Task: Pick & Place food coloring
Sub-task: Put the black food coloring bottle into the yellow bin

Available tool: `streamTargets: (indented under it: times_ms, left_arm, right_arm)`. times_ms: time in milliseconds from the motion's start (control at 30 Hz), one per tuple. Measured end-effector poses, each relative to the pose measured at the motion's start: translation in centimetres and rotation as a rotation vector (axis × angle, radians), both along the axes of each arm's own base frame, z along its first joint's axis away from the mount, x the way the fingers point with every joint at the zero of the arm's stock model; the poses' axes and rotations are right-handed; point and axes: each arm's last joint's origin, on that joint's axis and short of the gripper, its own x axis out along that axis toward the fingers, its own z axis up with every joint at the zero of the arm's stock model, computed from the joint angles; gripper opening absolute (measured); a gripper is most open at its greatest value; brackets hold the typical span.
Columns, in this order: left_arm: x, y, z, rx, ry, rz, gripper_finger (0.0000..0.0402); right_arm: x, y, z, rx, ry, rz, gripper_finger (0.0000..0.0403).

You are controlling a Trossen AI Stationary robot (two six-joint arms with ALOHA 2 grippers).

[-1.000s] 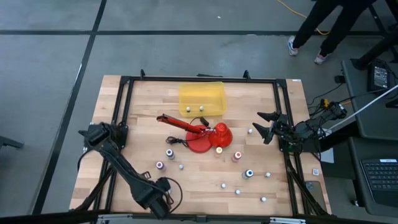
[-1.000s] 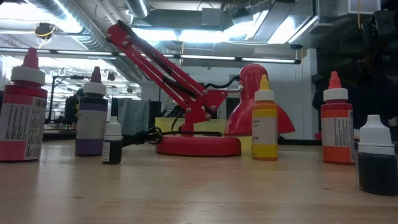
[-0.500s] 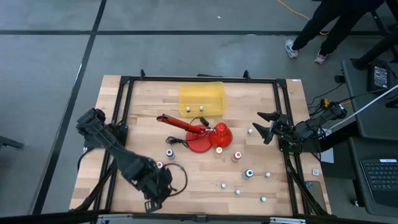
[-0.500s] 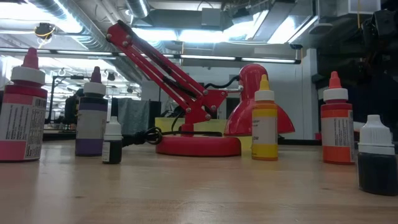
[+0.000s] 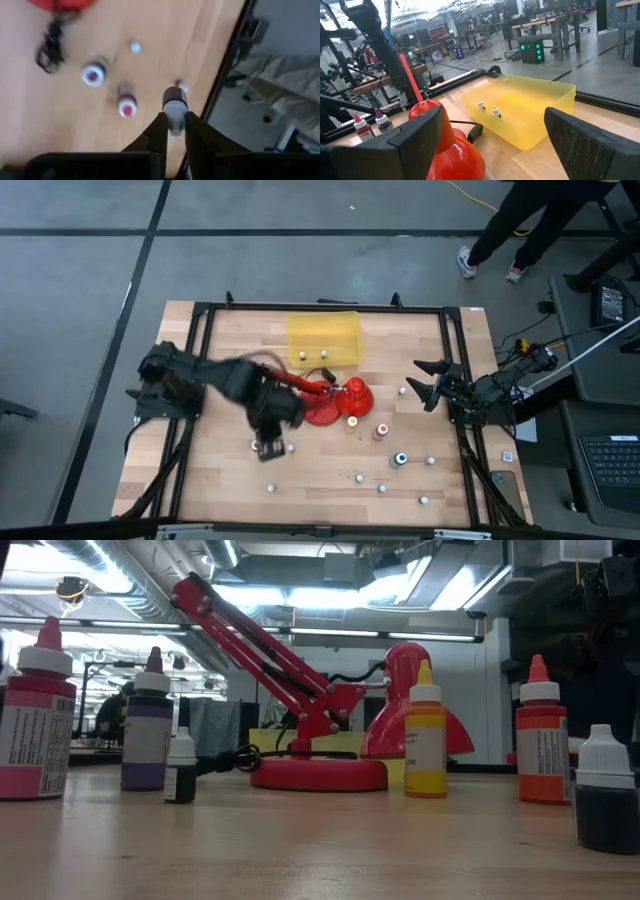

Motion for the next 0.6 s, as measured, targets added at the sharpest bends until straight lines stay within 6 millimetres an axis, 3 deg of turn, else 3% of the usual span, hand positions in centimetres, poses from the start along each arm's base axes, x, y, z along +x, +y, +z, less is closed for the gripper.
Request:
streamTargets:
  times_ms: [600]
  left_arm:
    - [2.7, 14.7, 0.9, 0.051, -0.202, 0.240, 0.0039]
  right_arm:
    - [0.0, 0.0, 0.0, 0.000, 0.000, 0.000, 0.0347]
